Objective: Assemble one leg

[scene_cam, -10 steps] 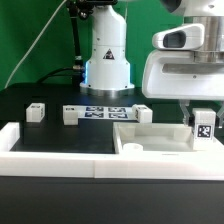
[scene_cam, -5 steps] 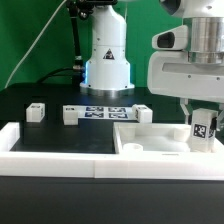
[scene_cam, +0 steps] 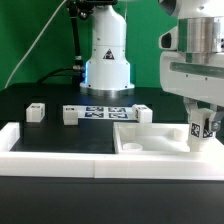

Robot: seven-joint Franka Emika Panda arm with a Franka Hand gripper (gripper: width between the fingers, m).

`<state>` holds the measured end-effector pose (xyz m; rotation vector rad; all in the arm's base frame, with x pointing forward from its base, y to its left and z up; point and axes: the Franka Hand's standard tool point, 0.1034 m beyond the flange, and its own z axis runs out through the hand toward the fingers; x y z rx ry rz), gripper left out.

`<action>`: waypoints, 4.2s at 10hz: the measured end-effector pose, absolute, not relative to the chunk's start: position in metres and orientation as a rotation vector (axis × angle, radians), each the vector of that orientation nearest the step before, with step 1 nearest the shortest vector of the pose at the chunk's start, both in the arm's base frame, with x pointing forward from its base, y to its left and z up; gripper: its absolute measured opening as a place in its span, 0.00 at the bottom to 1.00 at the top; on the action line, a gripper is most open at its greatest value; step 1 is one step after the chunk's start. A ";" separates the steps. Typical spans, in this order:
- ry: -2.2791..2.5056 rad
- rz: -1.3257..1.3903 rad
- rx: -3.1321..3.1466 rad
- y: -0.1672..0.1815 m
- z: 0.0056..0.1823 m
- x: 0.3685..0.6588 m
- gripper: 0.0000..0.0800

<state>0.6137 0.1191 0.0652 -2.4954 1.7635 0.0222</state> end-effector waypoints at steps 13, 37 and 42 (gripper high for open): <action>0.530 -0.013 -3.033 0.120 0.070 0.616 0.81; 1.410 -0.092 -2.694 0.117 0.070 0.621 0.36; 1.510 -0.084 -2.637 0.116 0.069 0.621 0.38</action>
Offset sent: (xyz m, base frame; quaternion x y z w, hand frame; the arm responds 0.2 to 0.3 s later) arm 0.0061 0.0019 0.0006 -0.0060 -0.0121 -0.1345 0.9908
